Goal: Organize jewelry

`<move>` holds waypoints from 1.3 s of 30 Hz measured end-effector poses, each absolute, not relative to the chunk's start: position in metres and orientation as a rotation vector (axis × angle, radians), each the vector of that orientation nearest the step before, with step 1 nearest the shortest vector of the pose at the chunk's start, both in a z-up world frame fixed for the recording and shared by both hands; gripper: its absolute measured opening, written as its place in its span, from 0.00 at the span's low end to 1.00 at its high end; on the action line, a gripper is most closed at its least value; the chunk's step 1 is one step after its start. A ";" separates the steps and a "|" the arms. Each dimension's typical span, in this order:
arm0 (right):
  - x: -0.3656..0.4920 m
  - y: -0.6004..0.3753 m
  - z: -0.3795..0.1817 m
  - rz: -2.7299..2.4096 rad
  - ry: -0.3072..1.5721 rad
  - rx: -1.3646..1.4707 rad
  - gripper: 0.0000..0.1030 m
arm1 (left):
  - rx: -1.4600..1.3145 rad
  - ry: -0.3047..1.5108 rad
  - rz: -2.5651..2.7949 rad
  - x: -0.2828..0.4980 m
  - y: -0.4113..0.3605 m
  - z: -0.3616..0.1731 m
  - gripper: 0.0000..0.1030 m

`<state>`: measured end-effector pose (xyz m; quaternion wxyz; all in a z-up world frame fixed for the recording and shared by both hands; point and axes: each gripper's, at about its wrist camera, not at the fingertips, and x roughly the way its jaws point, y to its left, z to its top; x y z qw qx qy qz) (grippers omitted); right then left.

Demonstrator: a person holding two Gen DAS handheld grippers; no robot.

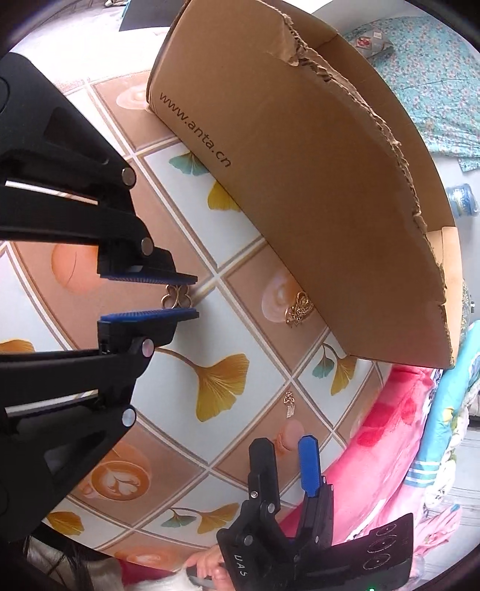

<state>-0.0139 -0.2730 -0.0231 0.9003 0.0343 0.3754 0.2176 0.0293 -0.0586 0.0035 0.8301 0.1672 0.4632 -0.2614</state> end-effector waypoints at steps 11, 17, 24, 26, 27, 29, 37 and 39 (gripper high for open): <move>-0.013 -0.273 -0.023 0.442 0.778 0.061 0.67 | 0.430 0.900 -0.448 0.011 -0.073 0.005 0.11; -0.013 -0.274 -0.024 0.431 0.777 0.060 0.67 | 0.465 0.858 -0.415 0.002 -0.079 0.007 0.00; -0.013 -0.277 -0.024 0.424 0.775 0.076 0.68 | 0.415 0.854 -0.388 -0.005 -0.066 0.018 0.00; -0.013 -0.277 -0.024 0.424 0.774 0.080 0.68 | 0.370 0.860 -0.381 -0.004 -0.059 0.020 0.00; -0.013 -0.277 -0.024 0.424 0.774 0.081 0.68 | 0.345 0.871 -0.390 -0.003 -0.056 0.020 0.00; -0.012 -0.278 -0.024 0.423 0.774 0.082 0.69 | 0.303 0.899 -0.434 0.000 -0.054 0.018 0.01; -0.012 -0.278 -0.024 0.405 0.772 0.084 0.72 | 0.309 0.909 -0.458 0.008 -0.079 0.005 0.12; -0.012 -0.279 -0.024 0.402 0.771 0.088 0.72 | 0.366 0.887 -0.423 0.001 -0.088 0.003 0.12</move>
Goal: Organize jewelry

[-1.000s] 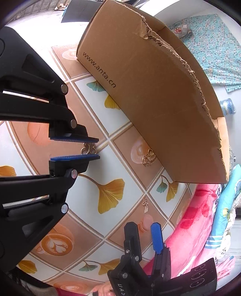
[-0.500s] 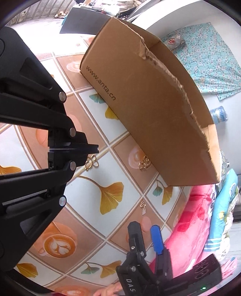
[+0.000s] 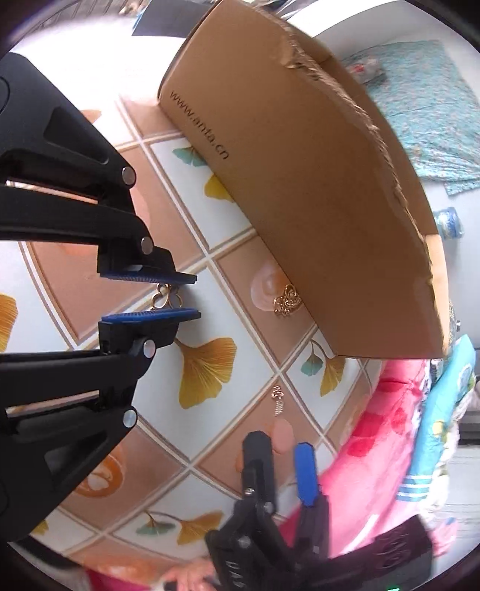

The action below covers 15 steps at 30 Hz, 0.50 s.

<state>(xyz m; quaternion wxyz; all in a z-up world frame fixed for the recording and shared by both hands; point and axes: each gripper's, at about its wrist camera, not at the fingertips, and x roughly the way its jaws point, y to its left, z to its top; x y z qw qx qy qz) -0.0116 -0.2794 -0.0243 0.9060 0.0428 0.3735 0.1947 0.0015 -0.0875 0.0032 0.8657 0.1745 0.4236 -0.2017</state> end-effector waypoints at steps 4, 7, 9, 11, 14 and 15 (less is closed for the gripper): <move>-0.012 -0.283 -0.025 0.394 0.767 0.109 0.72 | 0.284 0.912 -0.410 0.005 -0.079 0.005 0.12; -0.012 -0.286 -0.025 0.403 0.765 0.123 0.72 | 0.222 0.931 -0.391 0.011 -0.064 0.005 0.11; -0.012 -0.286 -0.026 0.406 0.766 0.127 0.73 | 0.173 0.933 -0.391 0.009 -0.051 0.008 0.00; -0.012 -0.285 -0.025 0.407 0.766 0.122 0.74 | 0.137 0.932 -0.385 0.006 -0.040 0.015 0.00; -0.013 -0.284 -0.025 0.407 0.767 0.117 0.75 | 0.114 0.900 -0.371 0.001 -0.027 0.029 0.00; -0.013 -0.284 -0.025 0.407 0.766 0.116 0.75 | 0.106 0.889 -0.369 -0.001 -0.024 0.033 0.00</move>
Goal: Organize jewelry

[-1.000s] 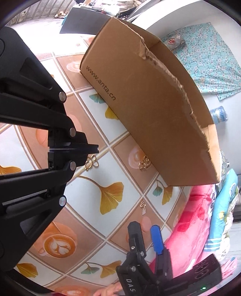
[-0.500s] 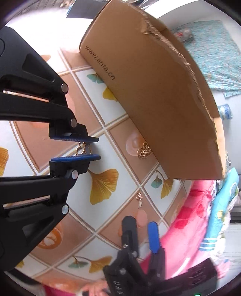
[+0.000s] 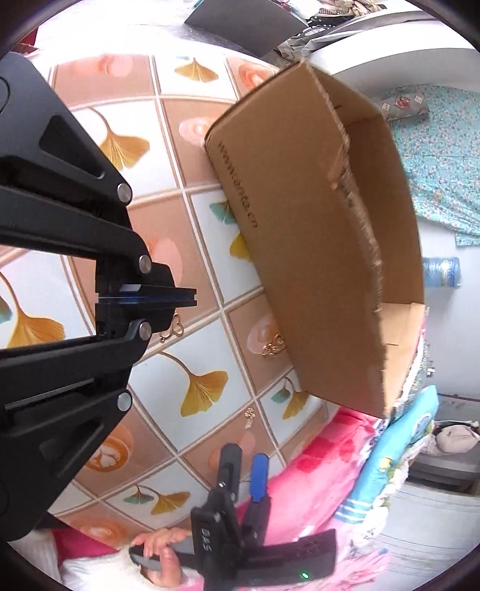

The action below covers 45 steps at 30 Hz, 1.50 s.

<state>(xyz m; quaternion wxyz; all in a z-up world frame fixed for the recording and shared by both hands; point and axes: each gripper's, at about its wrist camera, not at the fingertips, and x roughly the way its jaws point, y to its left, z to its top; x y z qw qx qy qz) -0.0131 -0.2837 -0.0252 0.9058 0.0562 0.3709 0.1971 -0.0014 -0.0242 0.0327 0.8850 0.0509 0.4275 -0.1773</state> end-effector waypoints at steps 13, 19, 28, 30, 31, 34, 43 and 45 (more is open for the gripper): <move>-0.013 -0.285 -0.025 0.392 0.764 0.128 0.75 | 0.321 0.924 -0.352 0.002 -0.090 0.003 0.12; -0.014 -0.285 -0.025 0.382 0.764 0.124 0.76 | 0.265 0.921 -0.368 0.002 -0.081 0.008 0.12; -0.014 -0.287 -0.025 0.375 0.764 0.130 0.77 | 0.292 0.926 -0.378 0.005 -0.085 0.004 0.12; -0.014 -0.287 -0.025 0.380 0.765 0.134 0.78 | 0.278 0.934 -0.369 0.009 -0.082 0.006 0.12; -0.014 -0.287 -0.025 0.381 0.764 0.133 0.79 | 0.289 0.923 -0.371 0.008 -0.080 0.009 0.12; -0.014 -0.287 -0.025 0.383 0.764 0.132 0.79 | 0.265 0.893 -0.387 0.005 -0.071 0.024 0.12; -0.018 -0.285 -0.022 0.386 0.748 0.116 0.79 | 0.158 0.764 -0.451 0.006 -0.042 0.104 0.12; -0.024 -0.285 -0.013 0.393 0.716 0.123 0.79 | 0.155 0.731 -0.475 0.018 -0.038 0.130 0.12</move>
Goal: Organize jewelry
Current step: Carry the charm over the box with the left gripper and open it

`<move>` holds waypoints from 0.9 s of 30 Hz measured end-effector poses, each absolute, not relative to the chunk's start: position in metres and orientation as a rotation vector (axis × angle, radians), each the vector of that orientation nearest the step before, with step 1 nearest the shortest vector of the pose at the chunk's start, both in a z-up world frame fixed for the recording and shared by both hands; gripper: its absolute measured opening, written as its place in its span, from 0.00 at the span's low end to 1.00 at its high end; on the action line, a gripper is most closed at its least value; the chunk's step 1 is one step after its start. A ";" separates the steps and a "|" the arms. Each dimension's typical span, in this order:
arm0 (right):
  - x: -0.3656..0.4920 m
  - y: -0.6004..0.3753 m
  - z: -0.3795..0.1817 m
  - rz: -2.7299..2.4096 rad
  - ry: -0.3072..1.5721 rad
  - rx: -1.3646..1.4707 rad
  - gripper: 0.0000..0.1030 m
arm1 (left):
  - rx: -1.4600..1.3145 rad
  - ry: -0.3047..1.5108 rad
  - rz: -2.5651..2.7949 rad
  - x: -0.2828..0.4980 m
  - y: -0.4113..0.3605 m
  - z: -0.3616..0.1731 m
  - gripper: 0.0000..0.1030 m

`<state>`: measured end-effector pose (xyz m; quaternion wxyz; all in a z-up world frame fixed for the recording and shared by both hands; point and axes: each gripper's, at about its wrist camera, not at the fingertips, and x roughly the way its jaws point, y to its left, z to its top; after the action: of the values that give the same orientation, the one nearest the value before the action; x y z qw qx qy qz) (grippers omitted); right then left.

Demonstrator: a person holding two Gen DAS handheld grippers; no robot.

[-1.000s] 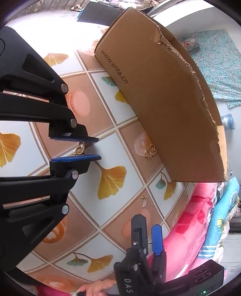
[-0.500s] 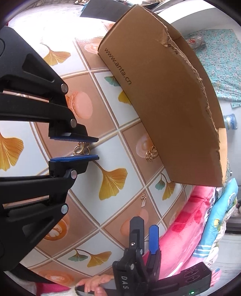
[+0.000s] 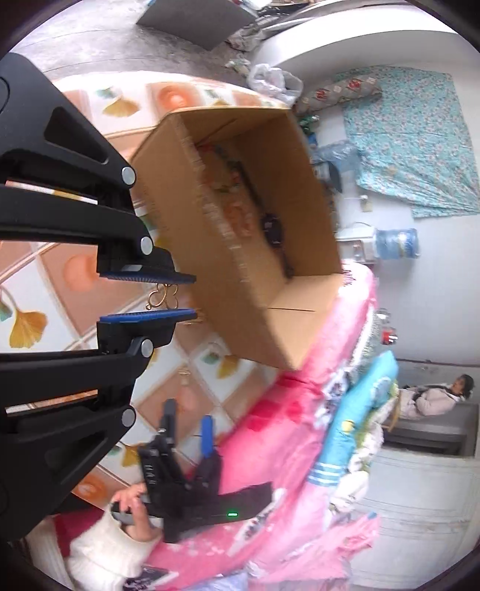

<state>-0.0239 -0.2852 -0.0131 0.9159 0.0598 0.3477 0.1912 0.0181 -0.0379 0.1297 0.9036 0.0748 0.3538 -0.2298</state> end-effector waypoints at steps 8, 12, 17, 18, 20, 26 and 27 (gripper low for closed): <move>0.001 -0.265 0.023 0.401 0.724 0.007 0.79 | 0.168 0.882 -0.508 0.150 -0.043 0.147 0.12; 0.018 -0.256 0.011 0.391 0.766 -0.044 0.79 | 0.193 1.065 -0.534 0.217 -0.062 0.106 0.12; 0.027 -0.255 0.000 0.431 0.802 -0.007 0.79 | 0.242 1.264 -0.528 0.270 -0.098 0.059 0.12; 0.028 -0.255 -0.002 0.428 0.805 -0.009 0.79 | 0.249 1.301 -0.513 0.276 -0.102 0.050 0.12; 0.030 -0.253 -0.005 0.423 0.809 -0.018 0.79 | 0.229 1.355 -0.488 0.287 -0.108 0.036 0.12; 0.025 -0.259 -0.004 0.405 0.819 -0.007 0.79 | 0.216 1.233 -0.464 0.269 -0.095 0.069 0.12; 0.023 -0.260 -0.003 0.401 0.815 -0.013 0.79 | 0.216 1.178 -0.472 0.257 -0.090 0.084 0.12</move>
<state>0.0228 -0.2600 -0.0026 0.8987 -0.0062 0.3936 0.1936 0.2570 -0.0896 0.0841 0.7999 0.1005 0.5491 -0.2202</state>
